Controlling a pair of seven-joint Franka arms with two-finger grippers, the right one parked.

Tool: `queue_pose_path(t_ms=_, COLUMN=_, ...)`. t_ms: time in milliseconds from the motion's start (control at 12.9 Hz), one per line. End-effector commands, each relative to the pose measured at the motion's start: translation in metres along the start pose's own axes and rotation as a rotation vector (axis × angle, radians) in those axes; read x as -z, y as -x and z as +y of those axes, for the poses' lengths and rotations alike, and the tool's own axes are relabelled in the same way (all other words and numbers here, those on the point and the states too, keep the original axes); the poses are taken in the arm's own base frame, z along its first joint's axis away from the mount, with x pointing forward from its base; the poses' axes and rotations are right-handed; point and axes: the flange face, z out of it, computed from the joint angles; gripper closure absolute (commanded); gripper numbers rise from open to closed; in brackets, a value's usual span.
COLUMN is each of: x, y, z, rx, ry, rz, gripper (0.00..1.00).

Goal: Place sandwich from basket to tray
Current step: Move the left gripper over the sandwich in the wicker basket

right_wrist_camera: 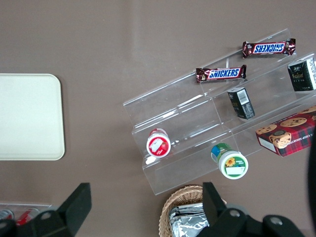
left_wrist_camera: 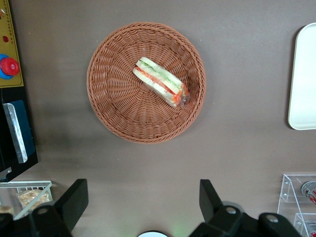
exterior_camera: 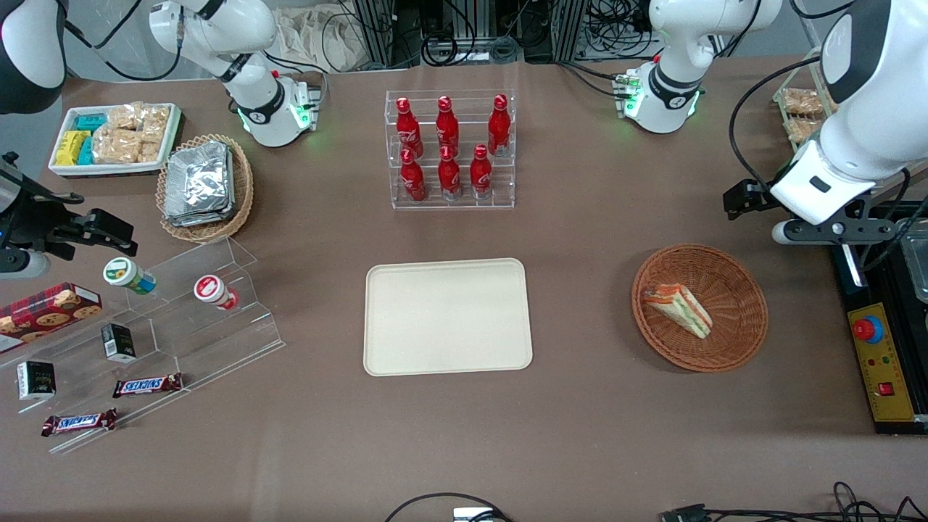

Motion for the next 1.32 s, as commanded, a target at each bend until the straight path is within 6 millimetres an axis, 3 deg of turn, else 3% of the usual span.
queue_pose_path(t_ms=0, x=0.001, y=0.002, z=-0.001, rx=0.115, ry=0.004, rz=-0.001, gripper=0.01)
queue_pose_path(t_ms=310, x=-0.016, y=-0.010, z=0.002, rx=0.467, ry=-0.004, rz=-0.039, gripper=0.01)
queue_pose_path(t_ms=620, x=-0.058, y=-0.032, z=0.004, rx=0.736, ry=0.036, rz=-0.147, gripper=0.00)
queue_pose_path(t_ms=853, x=-0.105, y=-0.057, z=-0.013, rx=0.771, ry=0.033, rz=-0.196, gripper=0.00)
queue_pose_path(t_ms=1240, x=-0.181, y=-0.091, z=-0.008, rx=0.773, ry=0.034, rz=-0.225, gripper=0.00)
